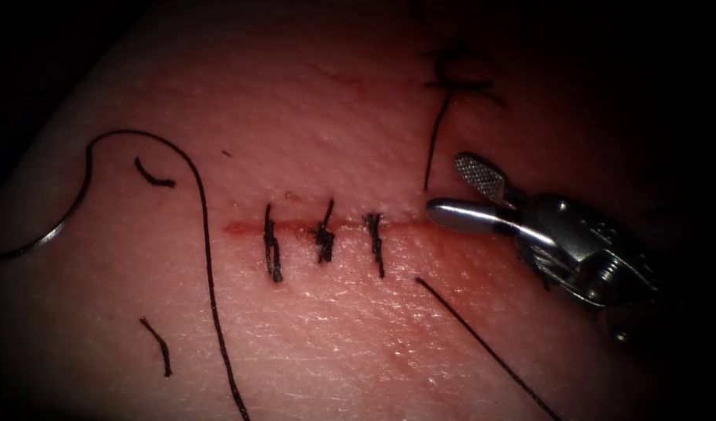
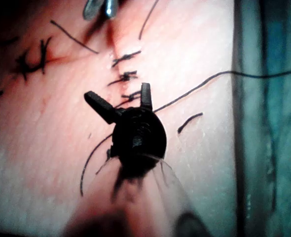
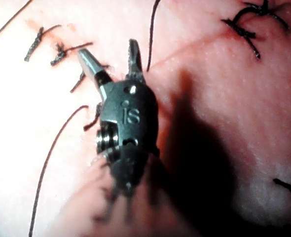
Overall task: Wound Closure
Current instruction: Set down the needle from the left gripper, then grasp a long length of suture with the left tool
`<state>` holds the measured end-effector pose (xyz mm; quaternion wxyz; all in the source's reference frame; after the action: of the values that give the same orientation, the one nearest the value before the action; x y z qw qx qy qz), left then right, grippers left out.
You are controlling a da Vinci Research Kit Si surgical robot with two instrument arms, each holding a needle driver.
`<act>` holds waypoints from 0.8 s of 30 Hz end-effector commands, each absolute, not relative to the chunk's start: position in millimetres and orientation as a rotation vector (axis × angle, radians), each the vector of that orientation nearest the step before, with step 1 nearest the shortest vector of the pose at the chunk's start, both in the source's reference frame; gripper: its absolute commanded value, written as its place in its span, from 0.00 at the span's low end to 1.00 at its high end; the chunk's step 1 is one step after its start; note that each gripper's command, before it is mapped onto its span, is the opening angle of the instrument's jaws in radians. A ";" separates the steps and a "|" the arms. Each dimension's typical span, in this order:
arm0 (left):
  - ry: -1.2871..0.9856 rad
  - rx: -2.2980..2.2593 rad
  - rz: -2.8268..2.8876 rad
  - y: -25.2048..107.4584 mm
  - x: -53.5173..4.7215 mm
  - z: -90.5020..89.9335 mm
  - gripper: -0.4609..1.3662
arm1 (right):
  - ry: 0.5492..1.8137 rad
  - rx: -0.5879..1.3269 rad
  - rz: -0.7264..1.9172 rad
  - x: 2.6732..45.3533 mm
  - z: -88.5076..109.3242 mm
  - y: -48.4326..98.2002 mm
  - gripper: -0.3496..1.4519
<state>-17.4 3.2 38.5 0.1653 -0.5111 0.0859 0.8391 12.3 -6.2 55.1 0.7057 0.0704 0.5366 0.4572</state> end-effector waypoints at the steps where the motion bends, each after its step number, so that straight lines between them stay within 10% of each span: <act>1: 0.238 -1.474 2.390 3.1 -17.9 38.8 0.51 | 1.195 0.160 0.999 12.3 55.1 -6.0 0.84; 24: 0.191 -1.866 2.486 -0.8 -29.8 37.9 0.49 | 1.253 0.157 0.555 12.7 52.6 -5.1 0.87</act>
<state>-30.1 -0.9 38.0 0.0112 -0.6002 0.0619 0.7974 12.7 -5.1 52.4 0.7728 0.0705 0.5776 0.2533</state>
